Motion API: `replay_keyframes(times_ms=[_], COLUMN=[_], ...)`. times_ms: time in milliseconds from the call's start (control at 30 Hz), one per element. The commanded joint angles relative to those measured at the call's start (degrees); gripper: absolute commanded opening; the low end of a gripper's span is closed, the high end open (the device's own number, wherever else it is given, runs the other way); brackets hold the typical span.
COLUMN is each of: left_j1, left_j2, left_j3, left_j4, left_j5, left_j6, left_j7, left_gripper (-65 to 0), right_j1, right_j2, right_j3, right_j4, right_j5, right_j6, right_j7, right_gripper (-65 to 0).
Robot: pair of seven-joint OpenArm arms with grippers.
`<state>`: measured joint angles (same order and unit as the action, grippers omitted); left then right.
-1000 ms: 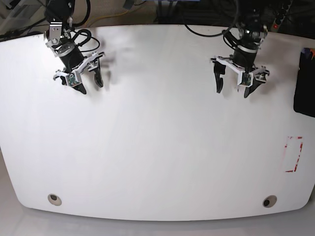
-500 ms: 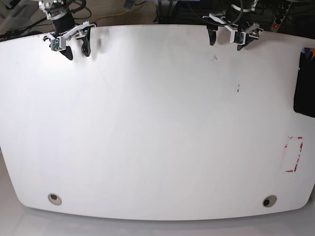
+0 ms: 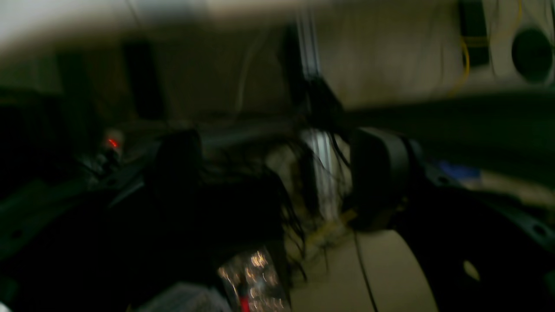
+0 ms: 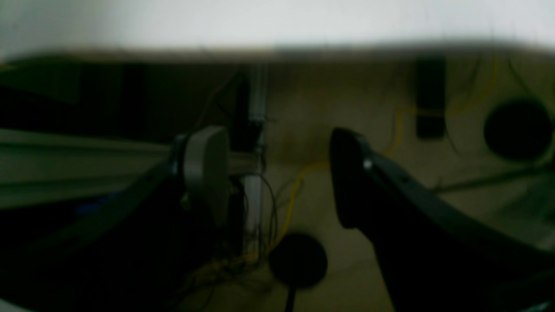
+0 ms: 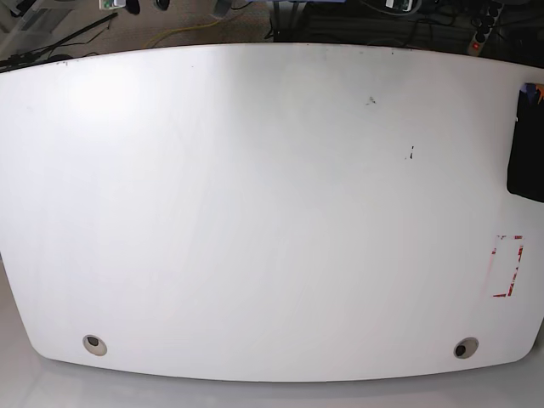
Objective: Fold the T-shirt properly
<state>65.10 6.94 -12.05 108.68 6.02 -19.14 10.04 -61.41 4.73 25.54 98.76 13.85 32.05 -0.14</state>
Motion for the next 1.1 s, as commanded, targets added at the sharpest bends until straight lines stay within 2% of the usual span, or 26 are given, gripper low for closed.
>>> replay_keyframes(times_ms=[0,200,400,533,733,867,967,1067], left_j1=[0.6,-6.6,-17.8,-25.5,-34.8,-43.6,-49.0,-52.7], left_j2=[-2.0,-5.0,-7.9,-9.3,-9.6,-10.7,-10.8,-10.8], left_j3=[0.2,0.1,-0.1,0.1,0.2,0.4,1.8,2.3], left_j4=[-4.7,-18.6,-37.5,-51.4,-68.4,-83.6,-93.0,-99.6], left_j5=[-0.6,-3.6,-3.9,-3.8,-3.6,-3.6,-3.8,-3.7], left_j6=[-0.2,-0.1,0.2,3.4,7.4,10.3,10.7,13.7], left_j7=[-0.9,-1.0,-1.0,-1.2,-6.1,-8.2,-11.3,-14.1], left_gripper=[-15.6,-15.6,-15.7,-15.7,-15.7,-15.7,-15.7,-15.7], right_j1=[-1.1,4.7,15.2,23.2,31.6,37.6,42.3,46.4], right_j2=[-0.1,1.5,3.8,5.2,7.3,8.9,9.1,9.1], right_j3=[-2.0,-6.5,-11.5,-15.1,-20.8,-25.6,-28.3,-30.5], right_j4=[-5.6,-19.1,-35.9,-47.5,-57.1,-64.3,-70.2,-74.8], right_j5=[0.3,0.2,0.1,0.1,0.1,0.1,0.1,0.1], right_j6=[0.7,0.4,0.0,-0.4,-4.6,-7.9,-9.9,-11.1], right_j7=[0.8,0.8,0.8,0.8,0.8,0.8,0.8,0.8], right_gripper=[-30.9,-31.1,-31.1,-31.2,-31.1,-31.1,-30.9,-30.9])
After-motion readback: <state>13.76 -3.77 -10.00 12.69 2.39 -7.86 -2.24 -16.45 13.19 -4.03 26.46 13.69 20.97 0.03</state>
